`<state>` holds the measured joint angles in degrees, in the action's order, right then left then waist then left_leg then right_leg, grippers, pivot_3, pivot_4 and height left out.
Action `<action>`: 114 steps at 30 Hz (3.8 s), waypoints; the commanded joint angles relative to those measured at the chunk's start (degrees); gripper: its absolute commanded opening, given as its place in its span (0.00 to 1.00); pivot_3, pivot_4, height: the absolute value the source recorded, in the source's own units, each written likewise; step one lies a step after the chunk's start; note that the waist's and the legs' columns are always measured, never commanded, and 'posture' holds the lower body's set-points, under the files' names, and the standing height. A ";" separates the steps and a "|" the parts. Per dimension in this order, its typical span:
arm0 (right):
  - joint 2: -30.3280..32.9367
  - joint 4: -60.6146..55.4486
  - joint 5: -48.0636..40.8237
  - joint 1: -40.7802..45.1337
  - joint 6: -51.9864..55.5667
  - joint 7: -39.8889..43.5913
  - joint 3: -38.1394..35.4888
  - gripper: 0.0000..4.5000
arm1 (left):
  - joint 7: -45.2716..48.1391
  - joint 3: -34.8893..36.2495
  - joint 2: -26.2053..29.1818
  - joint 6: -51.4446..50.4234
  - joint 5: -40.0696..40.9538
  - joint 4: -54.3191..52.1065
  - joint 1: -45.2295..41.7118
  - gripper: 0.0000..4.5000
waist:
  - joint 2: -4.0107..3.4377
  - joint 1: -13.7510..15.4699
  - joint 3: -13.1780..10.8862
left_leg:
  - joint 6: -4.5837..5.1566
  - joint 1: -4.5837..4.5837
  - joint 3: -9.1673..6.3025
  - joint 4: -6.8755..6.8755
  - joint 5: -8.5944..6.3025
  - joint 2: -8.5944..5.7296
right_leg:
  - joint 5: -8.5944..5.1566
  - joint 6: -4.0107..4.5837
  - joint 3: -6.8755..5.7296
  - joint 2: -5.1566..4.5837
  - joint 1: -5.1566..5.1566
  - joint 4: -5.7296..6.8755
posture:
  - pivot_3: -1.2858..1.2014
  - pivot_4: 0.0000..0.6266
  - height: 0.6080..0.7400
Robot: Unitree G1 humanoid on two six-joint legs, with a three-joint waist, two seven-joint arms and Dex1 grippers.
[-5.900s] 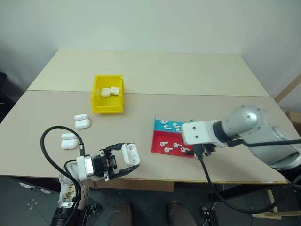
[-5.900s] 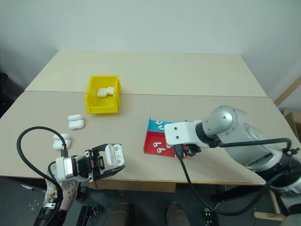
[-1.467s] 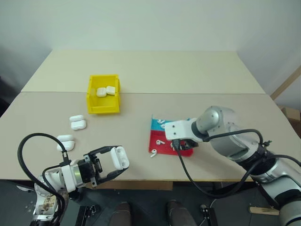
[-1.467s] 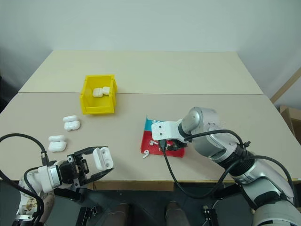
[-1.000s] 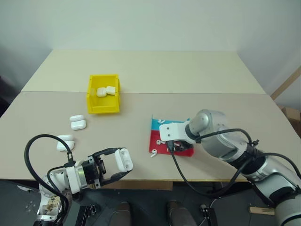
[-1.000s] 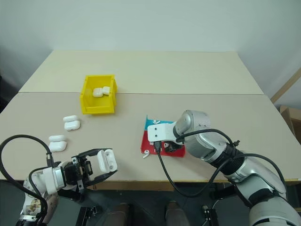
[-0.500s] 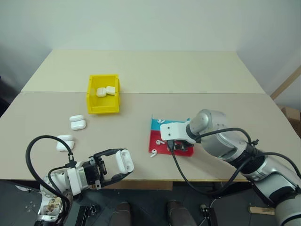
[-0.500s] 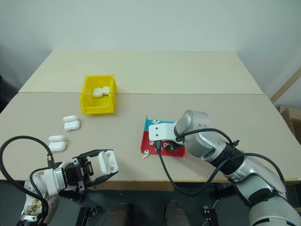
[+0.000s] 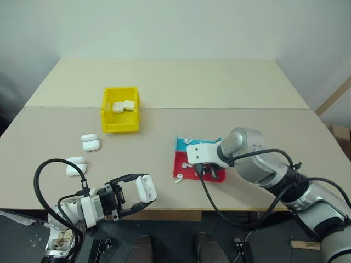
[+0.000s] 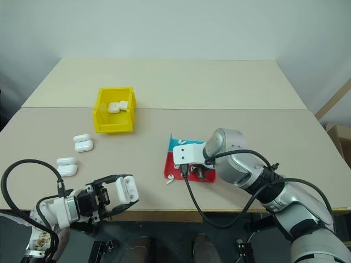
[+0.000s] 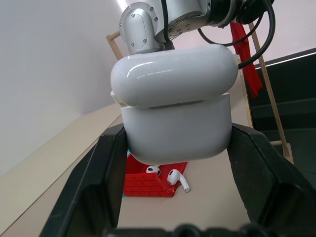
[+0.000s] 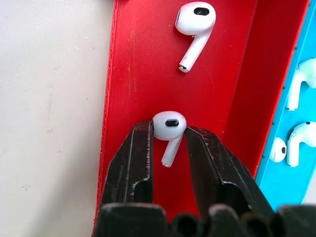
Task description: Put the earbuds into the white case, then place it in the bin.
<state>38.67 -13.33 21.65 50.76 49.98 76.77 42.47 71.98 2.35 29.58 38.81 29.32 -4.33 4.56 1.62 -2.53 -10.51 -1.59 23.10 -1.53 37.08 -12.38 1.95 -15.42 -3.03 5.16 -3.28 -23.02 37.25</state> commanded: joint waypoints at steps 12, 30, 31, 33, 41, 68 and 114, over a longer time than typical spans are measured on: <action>0.56 -1.90 0.12 0.53 -1.76 0.22 -0.03 0.18 | -0.45 -0.10 -0.29 1.89 0.05 0.14 -0.71 0.62 | 0.00 0.00 0.00 | 0.00 0.00 0.00 0.00 0.00 0.00 | 0.00 0.00 0.00 0.00 0.00 0.00 | 0.52 0.24 1.00; 1.20 -15.06 -12.61 -4.88 -1.18 -6.48 -27.46 0.16 | -5.22 -1.70 -1.96 -1.46 0.71 -2.59 -3.18 0.62 | 0.04 0.37 0.03 | 0.00 0.06 -0.03 0.03 0.00 -0.01 | 0.00 0.00 -0.01 -0.01 -0.02 0.03 | 0.52 0.24 1.00; -0.38 -16.16 -16.36 -7.90 -6.96 -8.03 -33.18 0.16 | -5.69 -2.11 -2.43 -2.22 1.21 -2.90 -3.95 0.62 | 0.07 0.51 0.04 | 0.00 0.08 -0.08 0.03 0.00 -0.01 | 0.00 -0.01 -0.06 0.00 0.01 0.00 | 0.52 0.24 1.00; -2.07 -17.06 -21.11 -11.91 -15.54 -9.85 -39.33 0.16 | -6.23 -2.50 -3.12 -3.44 1.94 -3.44 -4.84 0.62 | 0.07 0.61 0.04 | 0.00 0.10 -0.08 0.05 0.00 -0.02 | 0.01 -0.02 -0.06 0.00 0.03 -0.02 | 0.52 0.24 1.00; -8.48 -17.72 -42.13 -17.11 -27.47 -10.84 -52.84 0.16 | -8.05 -4.73 -5.80 -17.64 11.29 -9.53 -9.25 0.62 | 0.06 -0.18 0.04 | 0.01 -0.18 -0.11 0.08 0.00 0.02 | 0.06 -0.07 -0.04 0.07 0.37 -0.01 | 0.52 0.24 1.00; -11.03 -10.72 -49.96 -16.50 -48.94 -8.80 -42.53 0.16 | 7.04 -4.18 -12.83 -25.34 11.86 -0.65 -18.51 0.62 | 0.06 0.06 0.04 | 0.01 -0.34 -0.15 0.07 0.00 -0.01 | 0.05 -0.08 -0.05 0.06 0.60 -0.11 | 0.52 0.24 1.00; -8.98 -6.39 -44.24 -18.03 -57.40 -7.52 -33.33 0.23 | 10.27 -3.60 -15.33 -24.13 9.87 1.31 -19.98 0.62 | 0.06 0.09 0.04 | 0.01 -0.33 -0.18 0.07 0.00 -0.02 | 0.05 -0.08 -0.06 0.06 0.61 -0.12 | 0.52 0.24 1.00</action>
<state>29.13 -19.47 -22.75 32.40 -6.71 68.72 8.78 82.15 -1.81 14.62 13.54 38.62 -2.27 -14.87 1.68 -2.45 -10.47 -1.59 22.77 -1.71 37.15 -12.38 1.92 -15.37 -3.12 5.10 -3.22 -22.42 37.13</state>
